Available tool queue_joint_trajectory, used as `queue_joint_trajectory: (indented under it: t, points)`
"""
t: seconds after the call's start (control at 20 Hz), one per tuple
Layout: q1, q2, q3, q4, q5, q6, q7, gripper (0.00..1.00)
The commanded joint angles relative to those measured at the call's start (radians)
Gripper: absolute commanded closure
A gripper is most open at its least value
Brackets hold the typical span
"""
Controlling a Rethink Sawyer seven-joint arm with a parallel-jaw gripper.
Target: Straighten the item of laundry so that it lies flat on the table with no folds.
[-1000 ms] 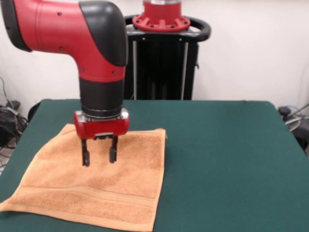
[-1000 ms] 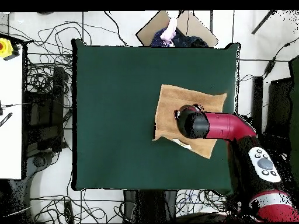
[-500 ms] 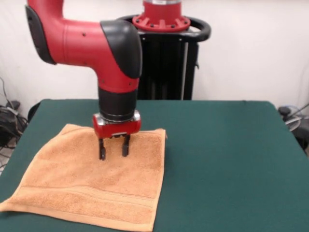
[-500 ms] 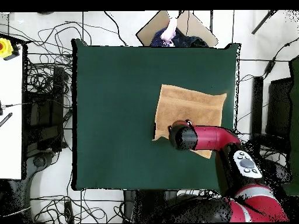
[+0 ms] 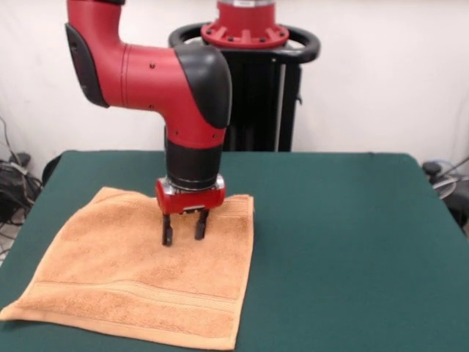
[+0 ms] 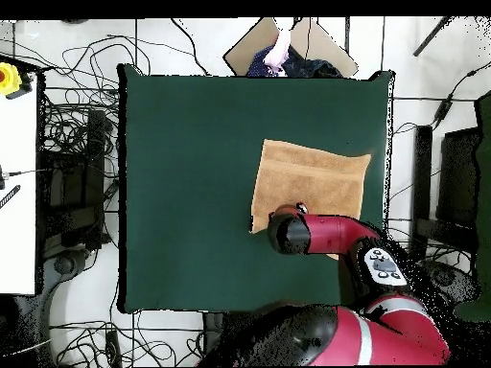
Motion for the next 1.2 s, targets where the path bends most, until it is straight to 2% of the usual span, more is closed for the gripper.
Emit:
queue_joint_trajectory:
  t: [0.05,0.7,1.2]
  points:
    - [0.069,0.163,0.009,0.08,0.095,-0.102,0.315,0.0]
    - [0.106,0.127,0.1,0.211,0.254,-0.062,0.31,0.0]
    - [0.174,0.083,0.115,0.286,0.419,-0.046,0.339,0.0]
